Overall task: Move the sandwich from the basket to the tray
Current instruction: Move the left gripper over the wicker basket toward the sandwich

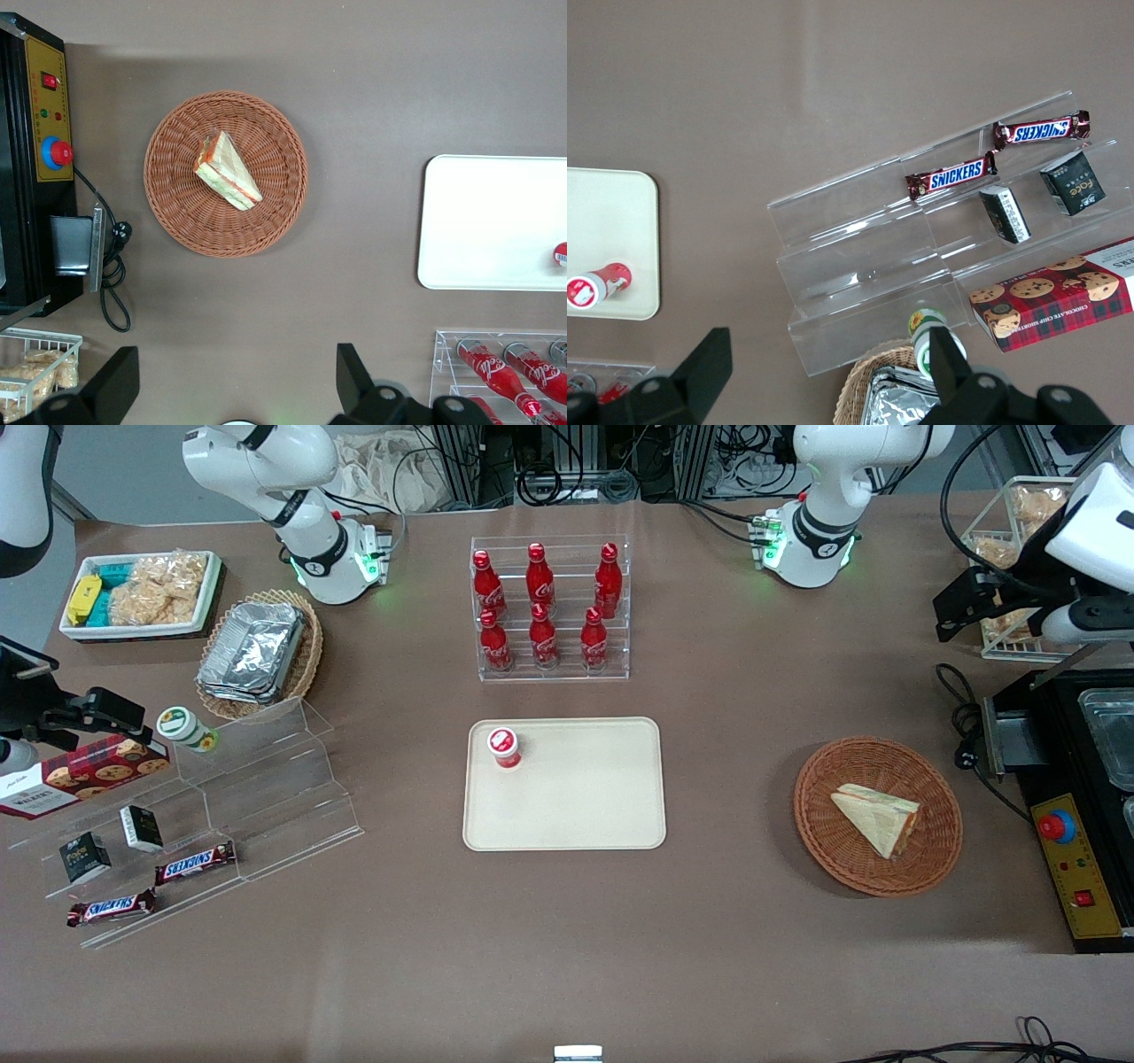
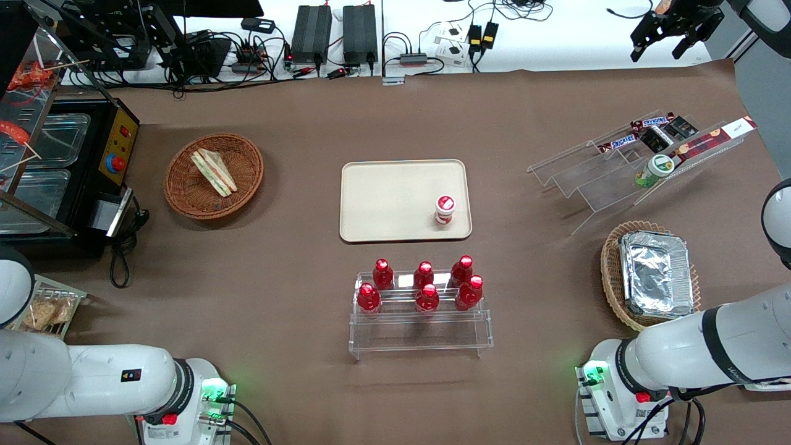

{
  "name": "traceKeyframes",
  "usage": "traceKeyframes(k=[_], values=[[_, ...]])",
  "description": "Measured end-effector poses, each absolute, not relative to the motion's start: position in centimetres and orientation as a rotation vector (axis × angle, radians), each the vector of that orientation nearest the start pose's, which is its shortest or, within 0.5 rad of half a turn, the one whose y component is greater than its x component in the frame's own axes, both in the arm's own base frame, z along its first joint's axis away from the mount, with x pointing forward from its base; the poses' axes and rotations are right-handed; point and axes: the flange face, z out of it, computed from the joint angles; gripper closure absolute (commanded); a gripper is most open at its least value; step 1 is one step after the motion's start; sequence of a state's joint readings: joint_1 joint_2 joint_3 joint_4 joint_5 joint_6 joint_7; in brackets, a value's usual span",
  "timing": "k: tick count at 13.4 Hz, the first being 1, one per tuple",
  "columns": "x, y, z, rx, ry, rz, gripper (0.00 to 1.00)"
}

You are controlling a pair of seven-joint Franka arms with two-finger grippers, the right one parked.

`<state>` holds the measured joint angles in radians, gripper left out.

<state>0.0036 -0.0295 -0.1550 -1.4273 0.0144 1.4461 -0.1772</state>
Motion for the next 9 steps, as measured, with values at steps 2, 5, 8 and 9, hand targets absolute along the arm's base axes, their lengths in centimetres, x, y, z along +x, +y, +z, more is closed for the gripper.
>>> traceKeyframes(k=[2, 5, 8, 9], values=[[52.4, -7.9, 69.7, -3.137, -0.052, -0.081, 0.0], [52.2, -7.5, 70.1, -3.133, -0.066, -0.095, 0.0], [52.5, -6.9, 69.9, -3.121, -0.083, -0.089, 0.0], [52.8, -6.3, 69.2, -3.119, -0.1, -0.066, 0.0]])
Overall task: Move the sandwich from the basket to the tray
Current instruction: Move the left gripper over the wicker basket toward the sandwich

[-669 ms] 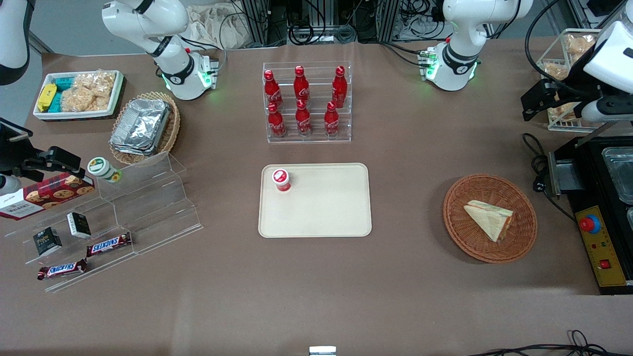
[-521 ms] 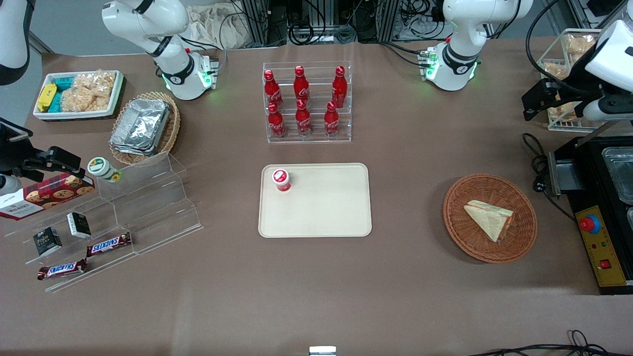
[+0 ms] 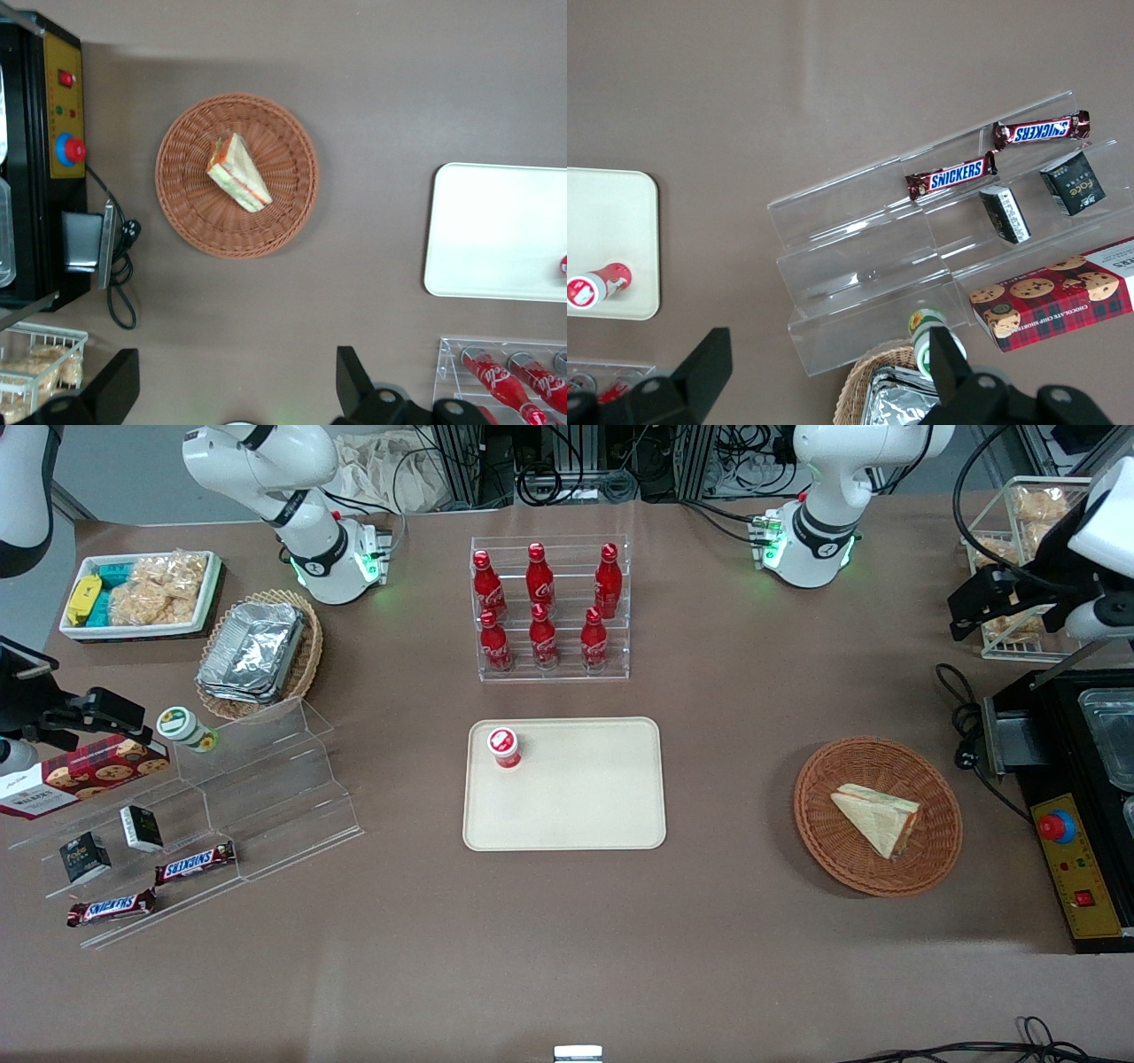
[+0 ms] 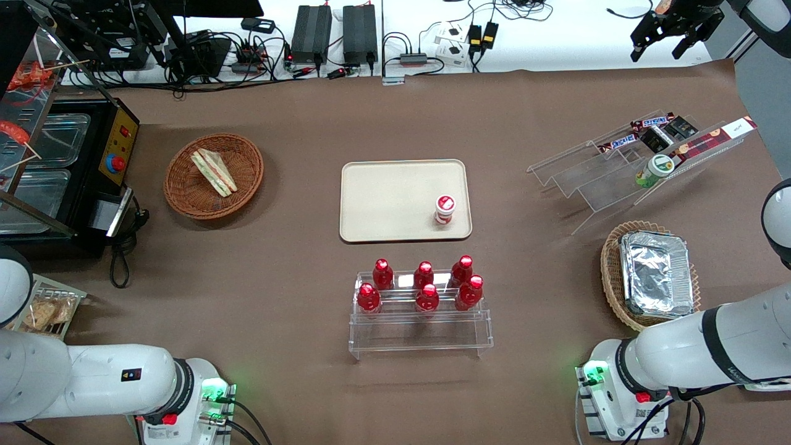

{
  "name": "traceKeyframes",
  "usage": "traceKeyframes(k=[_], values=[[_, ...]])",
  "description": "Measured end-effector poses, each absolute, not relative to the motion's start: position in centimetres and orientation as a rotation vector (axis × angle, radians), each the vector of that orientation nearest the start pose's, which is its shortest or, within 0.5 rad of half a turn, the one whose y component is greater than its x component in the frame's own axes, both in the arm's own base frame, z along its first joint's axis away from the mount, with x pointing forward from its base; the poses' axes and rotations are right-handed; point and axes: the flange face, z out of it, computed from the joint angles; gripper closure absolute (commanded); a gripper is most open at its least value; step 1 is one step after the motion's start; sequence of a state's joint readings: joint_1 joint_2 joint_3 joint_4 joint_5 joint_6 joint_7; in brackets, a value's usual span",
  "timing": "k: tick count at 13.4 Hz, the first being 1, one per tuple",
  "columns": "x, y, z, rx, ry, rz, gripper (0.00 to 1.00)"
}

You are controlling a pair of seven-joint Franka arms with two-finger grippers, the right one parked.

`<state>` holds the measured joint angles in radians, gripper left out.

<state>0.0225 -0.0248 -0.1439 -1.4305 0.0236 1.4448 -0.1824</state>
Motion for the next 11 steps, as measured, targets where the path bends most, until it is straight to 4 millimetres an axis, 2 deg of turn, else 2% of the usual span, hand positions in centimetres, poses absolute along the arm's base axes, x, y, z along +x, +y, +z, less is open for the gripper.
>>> traceKeyframes(k=[1, 3, 5, 7, 8, 9, 11], values=[[53.5, -5.5, 67.8, -3.116, -0.121, -0.022, 0.0], [55.7, -3.0, 63.4, -3.122, -0.193, 0.11, 0.0], [58.4, 1.1, 58.2, -3.161, -0.315, 0.244, 0.0], [61.2, 5.7, 52.9, -3.181, -0.439, 0.282, 0.0], [62.4, 7.3, 50.4, -3.188, -0.482, 0.276, 0.0], [63.6, 8.1, 47.8, -3.192, -0.511, 0.253, 0.0], [65.0, 8.2, 42.6, -3.191, -0.58, 0.182, 0.0]])
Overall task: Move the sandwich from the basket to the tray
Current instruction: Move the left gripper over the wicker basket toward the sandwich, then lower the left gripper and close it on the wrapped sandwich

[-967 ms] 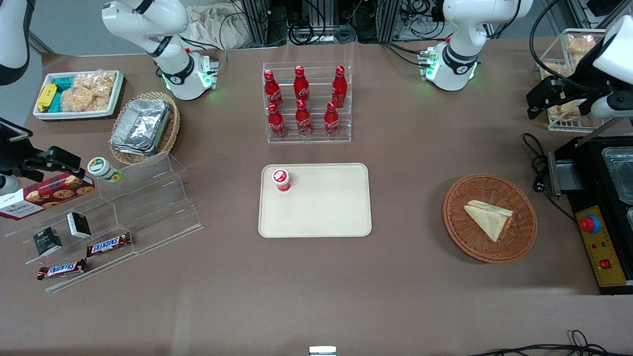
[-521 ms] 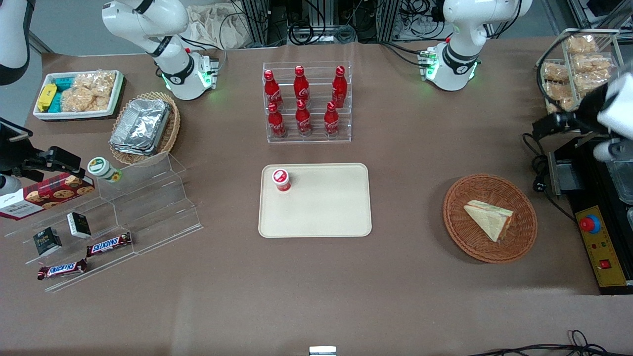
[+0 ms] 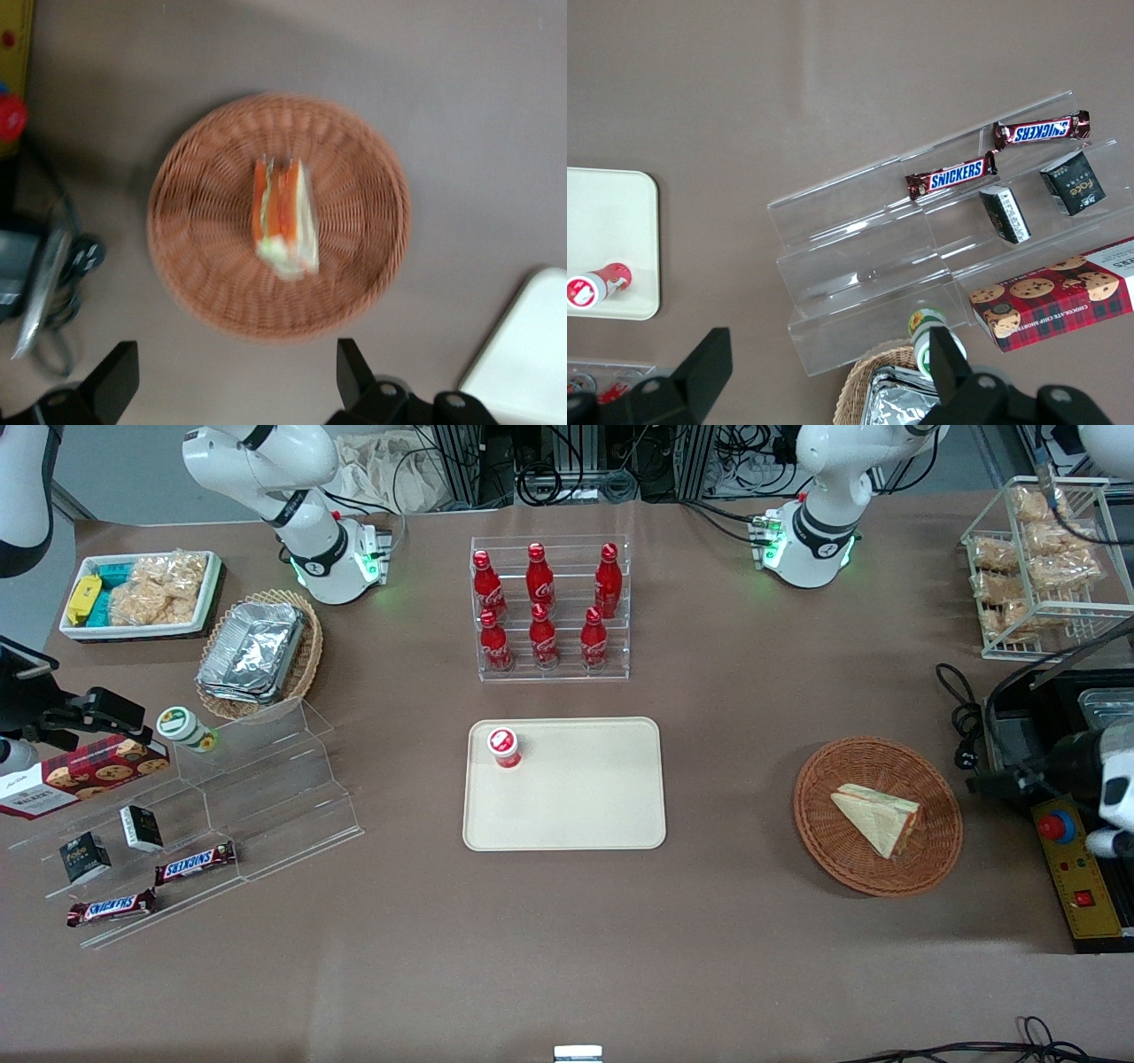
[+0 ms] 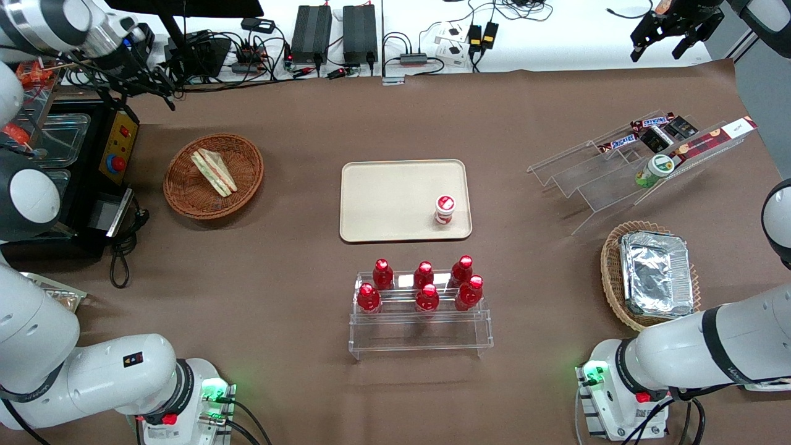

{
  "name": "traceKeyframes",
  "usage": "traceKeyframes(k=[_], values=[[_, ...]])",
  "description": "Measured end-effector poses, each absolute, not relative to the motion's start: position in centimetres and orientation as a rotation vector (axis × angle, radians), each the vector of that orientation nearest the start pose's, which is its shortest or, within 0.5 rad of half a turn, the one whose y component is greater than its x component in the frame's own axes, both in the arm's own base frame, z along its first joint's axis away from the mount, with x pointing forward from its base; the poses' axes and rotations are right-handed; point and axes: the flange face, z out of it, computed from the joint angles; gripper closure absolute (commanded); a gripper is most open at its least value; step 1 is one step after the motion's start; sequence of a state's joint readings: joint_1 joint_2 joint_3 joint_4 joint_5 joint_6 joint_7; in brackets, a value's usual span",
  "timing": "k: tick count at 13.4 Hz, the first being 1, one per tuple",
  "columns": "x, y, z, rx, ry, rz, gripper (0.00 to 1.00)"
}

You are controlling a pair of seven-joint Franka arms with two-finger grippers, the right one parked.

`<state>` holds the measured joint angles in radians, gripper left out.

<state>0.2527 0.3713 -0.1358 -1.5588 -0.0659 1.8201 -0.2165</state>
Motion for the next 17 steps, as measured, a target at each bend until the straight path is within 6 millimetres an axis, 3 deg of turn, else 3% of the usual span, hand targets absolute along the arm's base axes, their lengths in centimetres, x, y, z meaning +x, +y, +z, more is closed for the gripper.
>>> traceKeyframes(k=[2, 4, 17], values=[[64.9, 8.0, 38.3, -3.2, -0.642, 0.155, 0.0], [64.4, 8.0, 35.9, -3.225, -0.701, 0.177, 0.0], [62.4, 7.9, 28.5, -3.238, -0.842, 0.058, 0.0]])
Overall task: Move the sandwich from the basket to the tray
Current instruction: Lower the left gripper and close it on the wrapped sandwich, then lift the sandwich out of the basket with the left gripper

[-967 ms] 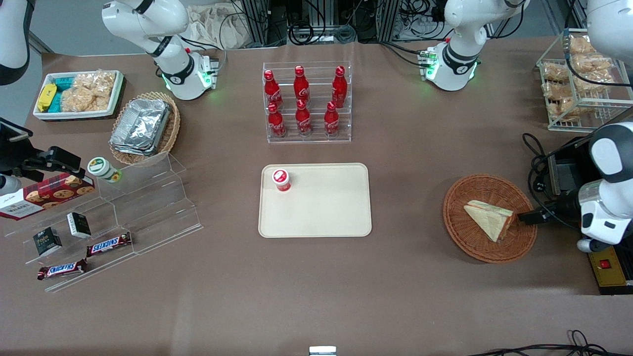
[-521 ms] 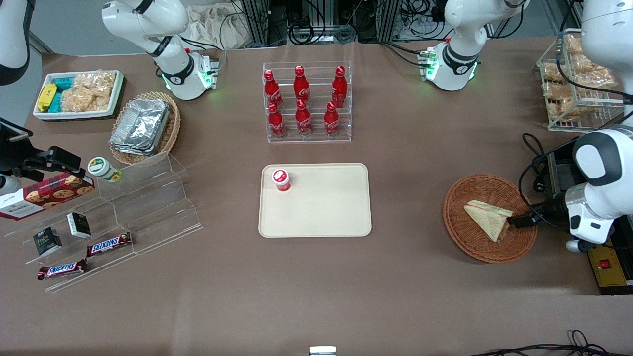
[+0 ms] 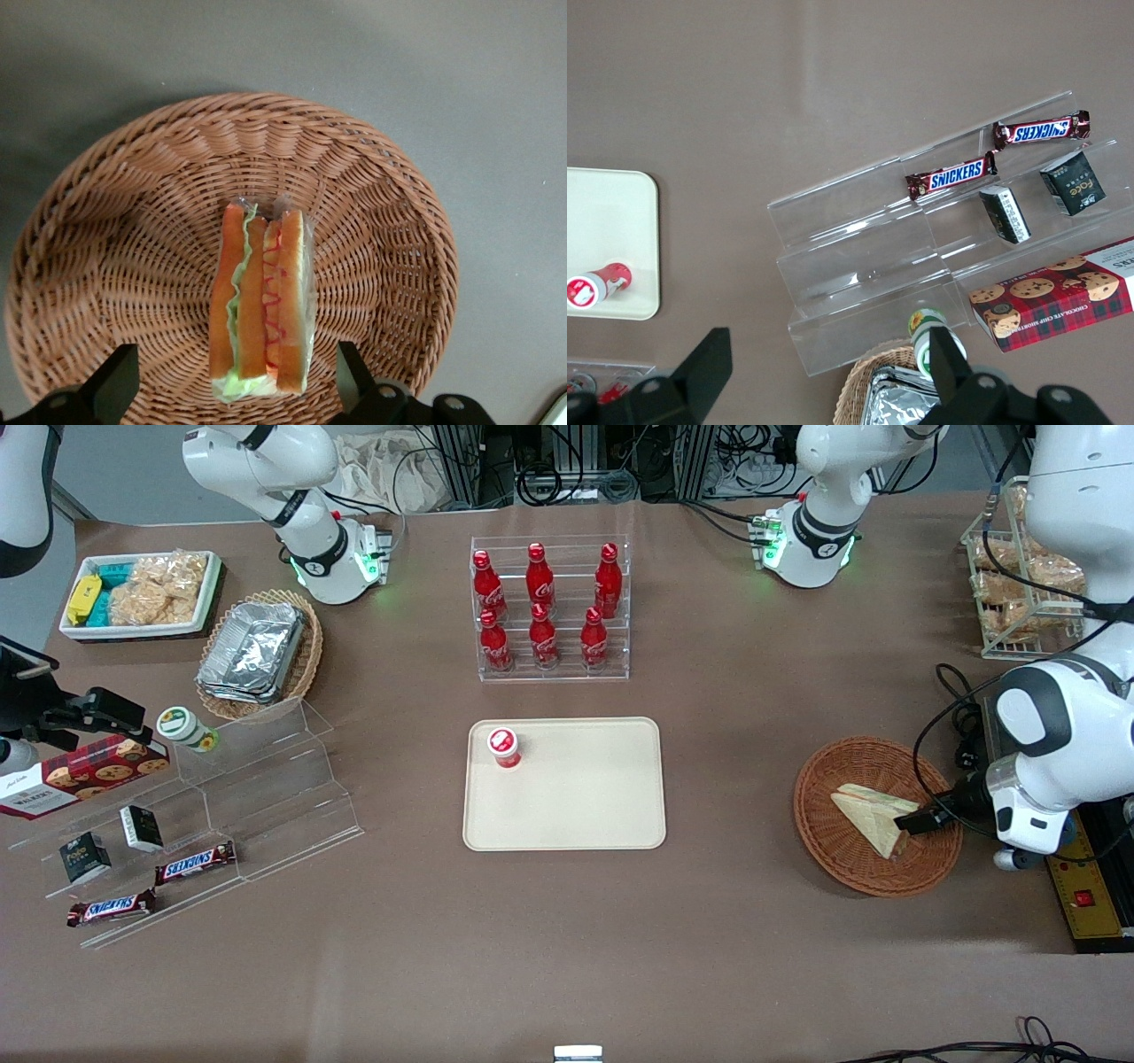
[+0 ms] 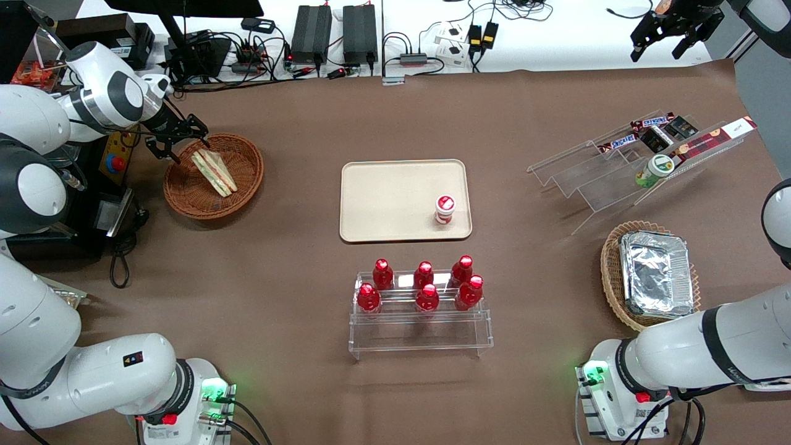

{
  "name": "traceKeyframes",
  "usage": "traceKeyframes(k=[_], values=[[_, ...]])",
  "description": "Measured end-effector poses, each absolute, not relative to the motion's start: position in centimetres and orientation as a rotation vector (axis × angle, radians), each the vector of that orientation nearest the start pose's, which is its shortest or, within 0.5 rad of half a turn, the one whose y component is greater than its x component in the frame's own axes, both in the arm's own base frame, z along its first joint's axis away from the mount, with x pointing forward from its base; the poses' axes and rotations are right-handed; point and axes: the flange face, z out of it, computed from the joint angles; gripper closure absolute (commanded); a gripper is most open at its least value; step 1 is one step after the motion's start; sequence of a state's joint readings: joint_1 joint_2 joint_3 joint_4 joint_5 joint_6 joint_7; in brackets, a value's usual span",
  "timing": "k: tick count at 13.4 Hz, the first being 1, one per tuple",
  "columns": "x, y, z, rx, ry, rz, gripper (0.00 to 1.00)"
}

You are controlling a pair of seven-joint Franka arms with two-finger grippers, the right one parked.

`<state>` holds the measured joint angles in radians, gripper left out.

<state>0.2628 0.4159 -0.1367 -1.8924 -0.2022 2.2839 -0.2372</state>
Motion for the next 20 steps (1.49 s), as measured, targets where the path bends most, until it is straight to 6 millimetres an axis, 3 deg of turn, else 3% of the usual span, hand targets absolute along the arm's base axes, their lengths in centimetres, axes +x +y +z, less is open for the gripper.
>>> traceKeyframes(k=[3, 5, 11, 17, 20], values=[[62.3, 7.9, 28.0, -3.24, -0.846, 0.047, 0.02], [62.2, 8.0, 27.4, -3.261, -0.849, 0.035, 0.1], [62.1, 8.6, 26.9, -3.276, -0.843, 0.03, 0.66], [62.5, 8.4, 27.6, -3.29, -0.798, 0.005, 0.68], [63.4, 7.4, 31.9, -3.325, -0.734, 0.072, 0.68]])
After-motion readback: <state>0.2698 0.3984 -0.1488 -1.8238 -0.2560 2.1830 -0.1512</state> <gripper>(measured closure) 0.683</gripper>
